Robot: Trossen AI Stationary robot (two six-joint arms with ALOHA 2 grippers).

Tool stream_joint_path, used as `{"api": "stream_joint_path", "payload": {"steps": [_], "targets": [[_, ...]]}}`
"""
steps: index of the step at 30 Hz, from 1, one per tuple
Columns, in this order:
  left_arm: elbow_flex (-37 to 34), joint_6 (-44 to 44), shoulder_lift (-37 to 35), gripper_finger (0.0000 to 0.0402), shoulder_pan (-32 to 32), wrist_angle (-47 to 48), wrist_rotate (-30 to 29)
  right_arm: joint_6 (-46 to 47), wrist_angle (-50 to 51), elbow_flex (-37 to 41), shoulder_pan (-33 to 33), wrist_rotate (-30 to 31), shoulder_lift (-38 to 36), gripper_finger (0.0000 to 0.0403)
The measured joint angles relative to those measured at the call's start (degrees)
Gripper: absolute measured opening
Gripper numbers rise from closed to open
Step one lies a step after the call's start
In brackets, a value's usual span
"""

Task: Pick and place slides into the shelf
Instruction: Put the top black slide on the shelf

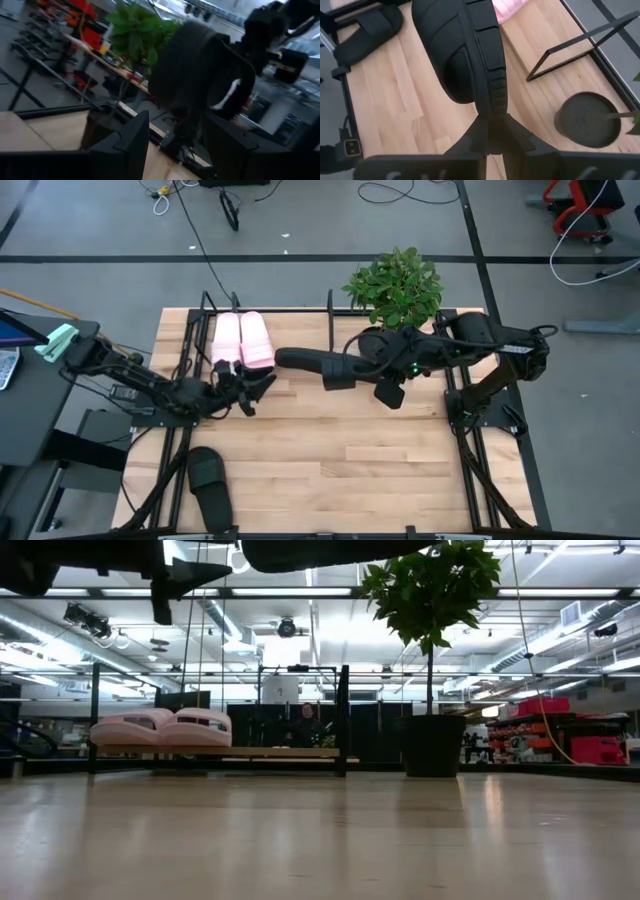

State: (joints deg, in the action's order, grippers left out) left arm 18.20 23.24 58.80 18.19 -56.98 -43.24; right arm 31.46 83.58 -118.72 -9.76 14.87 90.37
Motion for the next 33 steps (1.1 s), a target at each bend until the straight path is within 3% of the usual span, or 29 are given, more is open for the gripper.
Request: {"api": "stream_joint_path", "payload": {"steps": [4, 9, 20, 26, 33], "targets": [[1.1, 0.0, 0.0, 0.0184, -2.6, -0.1, 5.0, -0.5, -2.3, 0.0, 0.0, -0.4, 0.0, 0.0031], [2.2, -2.5, 0.0, 0.0191, -5.2, -0.2, 6.0, -0.6, -2.4, 0.0, 0.0, -2.0, 0.0, 0.003], [2.4, -0.2, 0.1, 0.0195, -9.2, 0.0, 14.8, -0.6, -2.6, 0.0, 0.0, -4.9, 0.0, 0.003], [2.4, 0.5, 0.1, 0.0166, -9.8, -0.2, 17.6, -0.6, -2.8, 0.0, 0.0, -5.5, 0.1, 0.003], [2.4, 1.5, 0.1, 0.0098, -9.8, -0.3, 17.7, -1.4, -2.9, 0.0, 0.3, -6.8, 1.0, 0.003]]}}
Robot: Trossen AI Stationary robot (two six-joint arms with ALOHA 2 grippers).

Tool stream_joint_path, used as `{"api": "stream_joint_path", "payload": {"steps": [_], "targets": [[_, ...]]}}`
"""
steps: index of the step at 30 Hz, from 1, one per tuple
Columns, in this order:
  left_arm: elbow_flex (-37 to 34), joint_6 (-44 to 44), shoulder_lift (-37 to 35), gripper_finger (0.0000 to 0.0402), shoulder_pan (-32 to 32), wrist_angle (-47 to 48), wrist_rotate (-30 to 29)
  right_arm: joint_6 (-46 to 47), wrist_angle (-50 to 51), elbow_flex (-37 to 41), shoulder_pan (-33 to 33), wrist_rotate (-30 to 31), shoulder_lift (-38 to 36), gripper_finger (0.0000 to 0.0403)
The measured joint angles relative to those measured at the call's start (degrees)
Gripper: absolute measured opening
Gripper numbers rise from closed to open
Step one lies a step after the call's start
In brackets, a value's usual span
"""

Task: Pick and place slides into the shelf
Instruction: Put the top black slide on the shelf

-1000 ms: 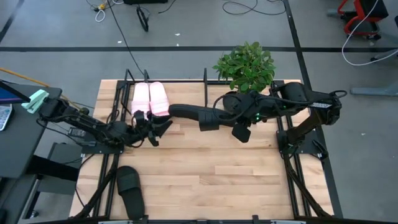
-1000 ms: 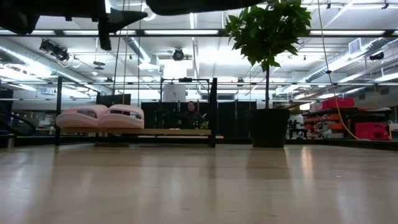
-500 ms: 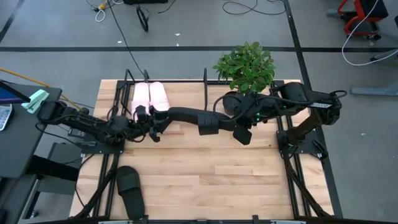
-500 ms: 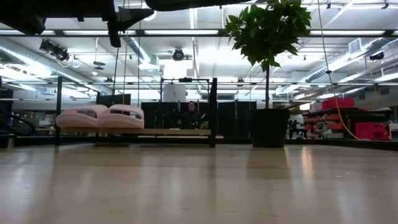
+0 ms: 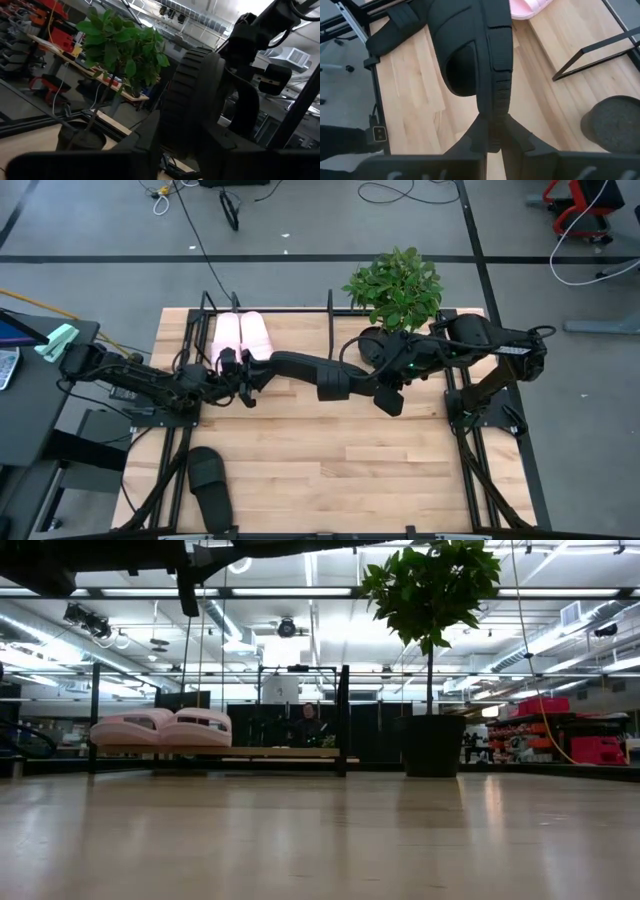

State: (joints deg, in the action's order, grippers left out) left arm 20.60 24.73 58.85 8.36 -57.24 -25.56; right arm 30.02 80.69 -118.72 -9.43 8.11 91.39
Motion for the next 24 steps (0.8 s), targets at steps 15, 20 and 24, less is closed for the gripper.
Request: {"api": "stream_joint_path", "payload": {"steps": [15, 20, 24], "targets": [[0.0, 4.9, 0.1, 0.0077, 0.1, -5.1, -8.5, 0.1, -0.8, 0.0, -0.2, -1.2, 0.2, 0.0138], [0.0, 8.7, 0.0, 0.007, 0.9, -6.2, -14.3, 0.4, 0.1, 0.0, -0.2, -1.4, -1.4, 0.0177], [0.0, 12.4, 0.0, 0.007, 3.6, -6.9, -25.6, 0.8, 0.4, 0.0, -1.1, -1.0, -2.7, 0.0194]]}}
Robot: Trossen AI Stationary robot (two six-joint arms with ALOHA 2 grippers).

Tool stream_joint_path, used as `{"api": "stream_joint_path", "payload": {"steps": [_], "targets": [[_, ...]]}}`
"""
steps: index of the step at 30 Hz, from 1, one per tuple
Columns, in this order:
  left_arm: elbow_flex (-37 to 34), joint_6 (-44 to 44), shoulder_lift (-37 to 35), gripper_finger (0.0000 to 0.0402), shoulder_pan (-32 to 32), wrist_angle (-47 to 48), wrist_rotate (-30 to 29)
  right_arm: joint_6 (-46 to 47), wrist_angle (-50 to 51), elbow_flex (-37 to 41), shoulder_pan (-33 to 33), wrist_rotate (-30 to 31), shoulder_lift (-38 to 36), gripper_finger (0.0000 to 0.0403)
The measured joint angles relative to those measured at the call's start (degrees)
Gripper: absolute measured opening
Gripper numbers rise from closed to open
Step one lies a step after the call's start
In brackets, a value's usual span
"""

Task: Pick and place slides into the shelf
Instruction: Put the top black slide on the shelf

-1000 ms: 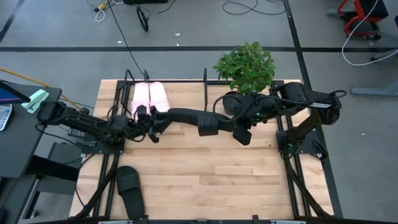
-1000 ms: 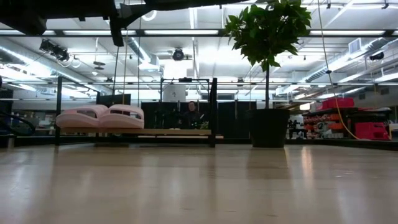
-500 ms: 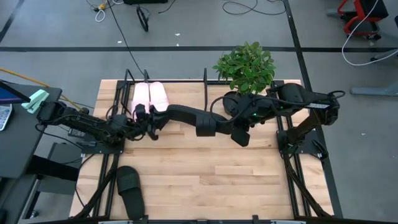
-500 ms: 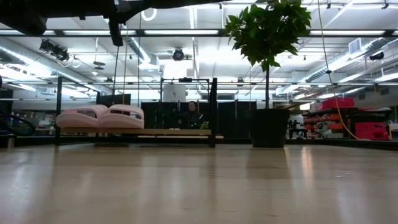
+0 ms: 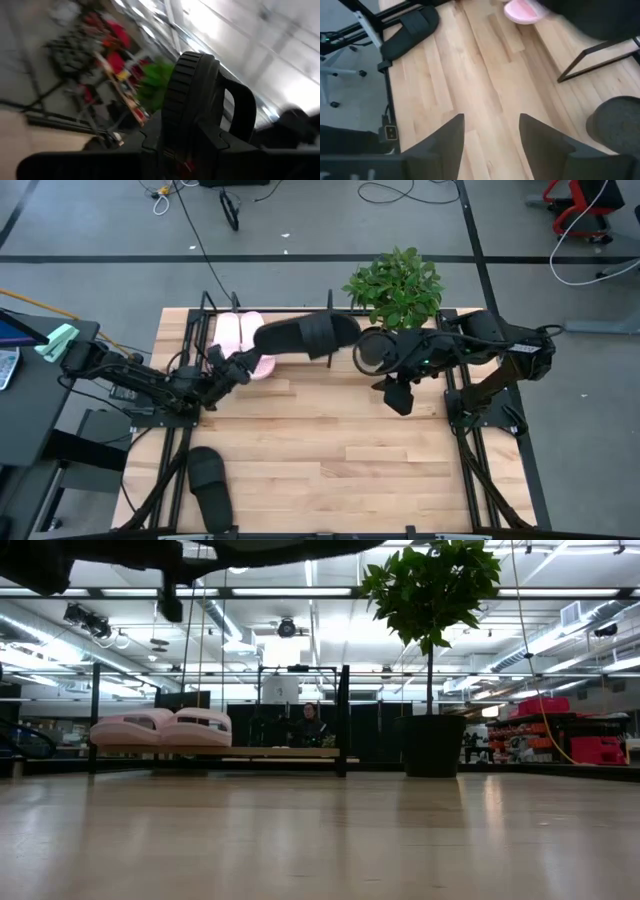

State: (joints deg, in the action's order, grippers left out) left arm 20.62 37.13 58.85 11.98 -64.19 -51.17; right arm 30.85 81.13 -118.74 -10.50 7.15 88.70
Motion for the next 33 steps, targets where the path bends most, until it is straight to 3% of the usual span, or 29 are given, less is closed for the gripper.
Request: {"api": "stream_joint_path", "payload": {"steps": [10, 19, 27, 33], "targets": [[0.0, 12.0, 0.0, 0.007, 12.4, 0.7, -37.5, -2.4, 1.1, 0.0, -3.7, 4.4, -0.4, 0.0192], [0.1, 26.5, 4.4, 0.0069, 10.9, 4.1, -38.5, -5.3, 1.0, 0.0, -3.3, 13.8, -0.1, 0.0193], [5.9, 38.4, 14.3, 0.0069, 3.8, 4.1, -38.8, -7.0, -2.7, 0.0, 0.6, 30.2, 0.0, 0.0186], [11.8, 46.5, 20.4, 0.0069, -1.2, 3.9, -38.8, -12.7, -9.6, 0.0, 4.0, 30.7, 0.0, 0.0186]]}}
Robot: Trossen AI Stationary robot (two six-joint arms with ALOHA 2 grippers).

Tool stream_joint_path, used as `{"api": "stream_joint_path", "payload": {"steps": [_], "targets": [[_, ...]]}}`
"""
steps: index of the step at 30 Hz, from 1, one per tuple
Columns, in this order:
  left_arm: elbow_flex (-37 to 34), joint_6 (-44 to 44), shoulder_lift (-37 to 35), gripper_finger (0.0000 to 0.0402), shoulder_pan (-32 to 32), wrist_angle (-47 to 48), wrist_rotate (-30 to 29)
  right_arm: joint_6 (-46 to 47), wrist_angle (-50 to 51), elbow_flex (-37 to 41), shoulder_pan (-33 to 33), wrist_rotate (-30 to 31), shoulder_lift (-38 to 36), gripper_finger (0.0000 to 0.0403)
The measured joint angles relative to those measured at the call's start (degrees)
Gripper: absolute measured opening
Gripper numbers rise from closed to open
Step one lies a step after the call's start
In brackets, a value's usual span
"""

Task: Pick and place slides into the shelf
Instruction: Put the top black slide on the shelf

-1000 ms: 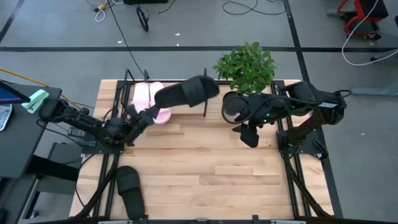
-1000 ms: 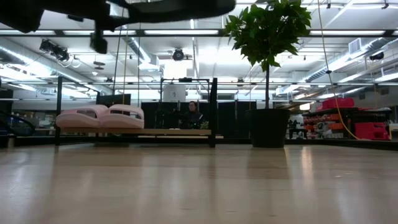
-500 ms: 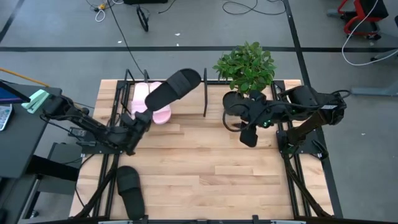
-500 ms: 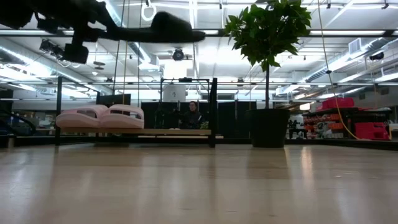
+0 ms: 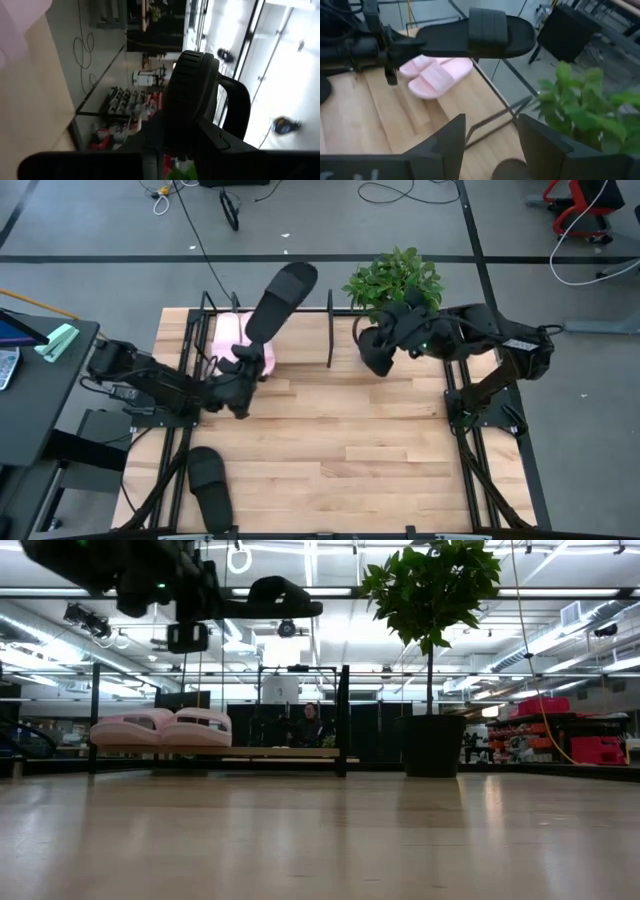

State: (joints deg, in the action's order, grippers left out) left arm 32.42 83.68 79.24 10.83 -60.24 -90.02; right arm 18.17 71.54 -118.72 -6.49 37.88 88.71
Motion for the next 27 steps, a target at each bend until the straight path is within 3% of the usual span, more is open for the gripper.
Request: {"api": "stream_joint_path", "payload": {"steps": [9, 14, 20, 27], "targets": [[2.5, 1.4, 3.0, 0.0068, -1.0, 0.0, 0.0, -3.3, -7.4, 0.0, 3.7, -3.0, 0.2, 0.0185], [2.5, 3.8, 2.9, 0.007, 1.3, -0.1, -0.1, -4.7, -14.8, 0.0, 6.7, -10.7, 2.0, 0.0185], [2.5, 4.9, 2.9, 0.0067, 4.3, -1.0, -0.1, -6.5, -22.0, 0.0, 14.9, -20.4, 3.9, 0.0186], [2.5, 8.7, 2.9, 0.0069, 5.4, -2.3, 0.0, 4.1, -30.8, 0.0, 24.4, -31.0, 4.3, 0.0186]]}}
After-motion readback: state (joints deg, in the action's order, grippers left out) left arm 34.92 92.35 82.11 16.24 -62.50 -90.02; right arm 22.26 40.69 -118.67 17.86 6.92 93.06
